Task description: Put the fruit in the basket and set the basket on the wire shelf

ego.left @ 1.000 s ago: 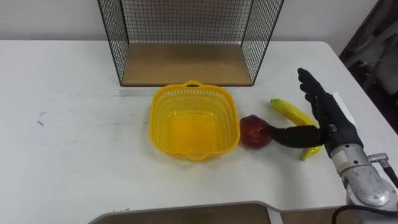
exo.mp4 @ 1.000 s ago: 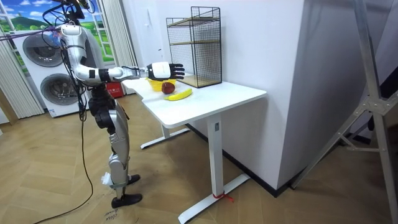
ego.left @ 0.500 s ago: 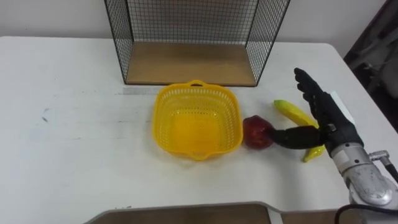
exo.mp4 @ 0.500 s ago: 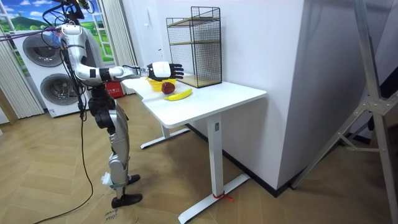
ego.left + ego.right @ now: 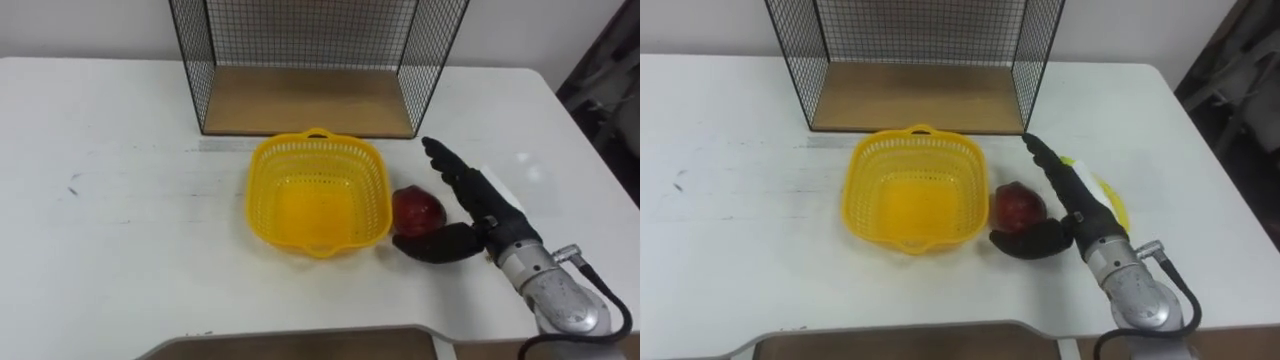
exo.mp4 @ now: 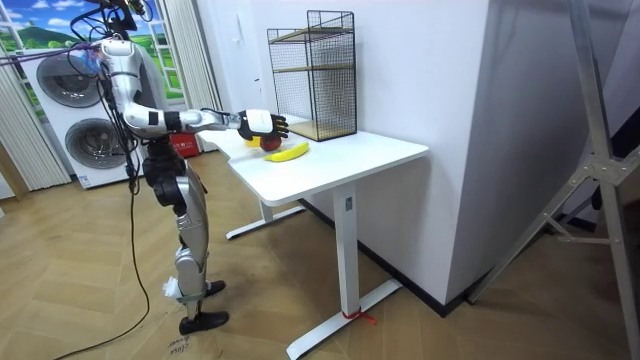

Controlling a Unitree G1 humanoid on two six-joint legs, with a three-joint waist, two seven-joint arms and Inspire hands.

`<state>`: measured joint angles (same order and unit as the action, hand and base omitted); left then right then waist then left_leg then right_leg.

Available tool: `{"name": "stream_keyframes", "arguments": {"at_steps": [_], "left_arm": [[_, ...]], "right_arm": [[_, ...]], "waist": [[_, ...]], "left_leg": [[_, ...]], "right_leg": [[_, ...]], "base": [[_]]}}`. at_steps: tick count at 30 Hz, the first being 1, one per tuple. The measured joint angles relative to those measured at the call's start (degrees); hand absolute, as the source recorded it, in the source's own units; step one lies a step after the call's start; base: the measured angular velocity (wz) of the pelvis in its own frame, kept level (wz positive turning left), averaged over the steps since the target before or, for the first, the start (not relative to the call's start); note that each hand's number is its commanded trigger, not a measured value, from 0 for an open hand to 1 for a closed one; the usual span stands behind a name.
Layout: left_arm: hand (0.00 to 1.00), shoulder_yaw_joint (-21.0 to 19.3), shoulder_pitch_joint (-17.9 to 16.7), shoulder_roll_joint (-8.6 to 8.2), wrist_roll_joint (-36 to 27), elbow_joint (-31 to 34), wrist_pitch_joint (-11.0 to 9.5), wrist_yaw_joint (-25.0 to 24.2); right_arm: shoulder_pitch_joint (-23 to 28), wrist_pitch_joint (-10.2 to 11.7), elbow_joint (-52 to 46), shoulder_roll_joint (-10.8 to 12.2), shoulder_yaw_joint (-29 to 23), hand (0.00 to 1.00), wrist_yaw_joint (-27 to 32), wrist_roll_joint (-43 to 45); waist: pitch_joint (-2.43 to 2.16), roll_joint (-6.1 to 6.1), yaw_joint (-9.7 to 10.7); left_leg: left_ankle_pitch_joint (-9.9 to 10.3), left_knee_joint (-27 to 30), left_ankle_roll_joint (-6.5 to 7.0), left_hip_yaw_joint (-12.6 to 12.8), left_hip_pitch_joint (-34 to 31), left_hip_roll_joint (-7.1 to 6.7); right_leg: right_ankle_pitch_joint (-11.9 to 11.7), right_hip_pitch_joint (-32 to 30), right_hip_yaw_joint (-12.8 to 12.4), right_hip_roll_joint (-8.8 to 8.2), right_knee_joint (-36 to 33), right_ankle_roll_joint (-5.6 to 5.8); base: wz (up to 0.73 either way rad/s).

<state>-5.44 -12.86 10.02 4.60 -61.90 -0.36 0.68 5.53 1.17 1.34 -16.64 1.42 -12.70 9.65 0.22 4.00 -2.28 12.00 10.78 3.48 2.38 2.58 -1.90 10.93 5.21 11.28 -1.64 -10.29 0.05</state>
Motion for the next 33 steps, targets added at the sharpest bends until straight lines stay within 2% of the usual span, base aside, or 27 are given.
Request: {"name": "stream_keyframes", "arguments": {"at_steps": [10, 15, 27, 28, 29, 30, 33], "left_arm": [[0.00, 0.0, -0.2, 0.35, 0.0, -0.2, 0.0, 0.0], [0.00, 0.0, 0.0, 0.38, 0.1, -0.2, 0.1, -0.3], [0.00, 0.0, 0.0, 0.74, 1.2, -2.2, 0.2, -0.3], [0.00, 0.0, 0.0, 0.74, 1.2, -2.2, 0.2, -0.2], [0.00, 0.0, 0.0, 0.75, 1.2, -2.2, 0.4, -0.2], [0.00, 0.0, -0.1, 0.74, 1.2, -2.2, 0.5, -0.2], [0.00, 0.0, 0.1, 0.74, 1.2, -2.1, 0.5, -0.2]], "right_arm": [[-0.1, 0.0, 2.7, 0.7, 0.5, 0.00, -0.1, 1.4], [-0.9, 0.4, 7.3, 0.8, 1.6, 0.00, 0.0, 1.7], [-2.1, 2.1, 11.4, 0.8, 1.7, 0.00, 1.1, 1.4], [-2.2, 2.3, 11.8, 0.8, 1.7, 0.29, 1.2, 1.4], [-2.3, 3.1, 13.1, 0.8, 1.7, 0.85, 1.3, 1.3], [-2.3, 3.7, 13.7, 0.8, 1.6, 1.00, 1.5, 1.1], [-2.3, 4.2, 14.5, 0.8, 1.4, 1.00, 2.2, 1.0]], "waist": [[0.38, 0.82, -1.5], [0.32, 0.94, -1.9], [0.19, 0.97, -2.6], [0.18, 0.95, -2.5], [0.17, 0.92, -2.4], [0.16, 0.90, -2.3], [0.07, 0.71, -2.0]], "left_leg": [[0.0, 0.1, -0.01, -0.5, -0.3, -0.11], [0.0, 0.6, -0.02, -0.7, -0.5, -0.12], [0.0, 1.1, -0.02, -1.2, -0.5, -0.12], [0.0, 1.1, -0.02, -1.2, -0.5, -0.12], [0.0, 1.3, -0.02, -1.4, -0.6, -0.13], [0.0, 1.6, -0.03, -1.6, -0.6, -0.15], [0.0, 2.0, -0.03, -2.6, -0.9, -0.31]], "right_leg": [[0.0, 0.4, 0.3, 0.00, 0.7, 0.00], [0.0, 0.3, 1.4, -0.09, 0.7, 0.02], [-0.2, 0.8, 1.8, -0.12, 0.6, -0.04], [-0.2, 0.8, 1.8, -0.11, 0.6, -0.06], [-0.2, 1.0, 1.8, -0.12, 0.6, -0.06], [-0.2, 1.1, 2.0, -0.13, 0.6, -0.06], [-0.2, 1.4, 2.9, -0.25, 0.6, -0.06]], "base": [[0.03], [0.01], [0.01], [0.04], [0.08], [0.09], [0.15]]}}
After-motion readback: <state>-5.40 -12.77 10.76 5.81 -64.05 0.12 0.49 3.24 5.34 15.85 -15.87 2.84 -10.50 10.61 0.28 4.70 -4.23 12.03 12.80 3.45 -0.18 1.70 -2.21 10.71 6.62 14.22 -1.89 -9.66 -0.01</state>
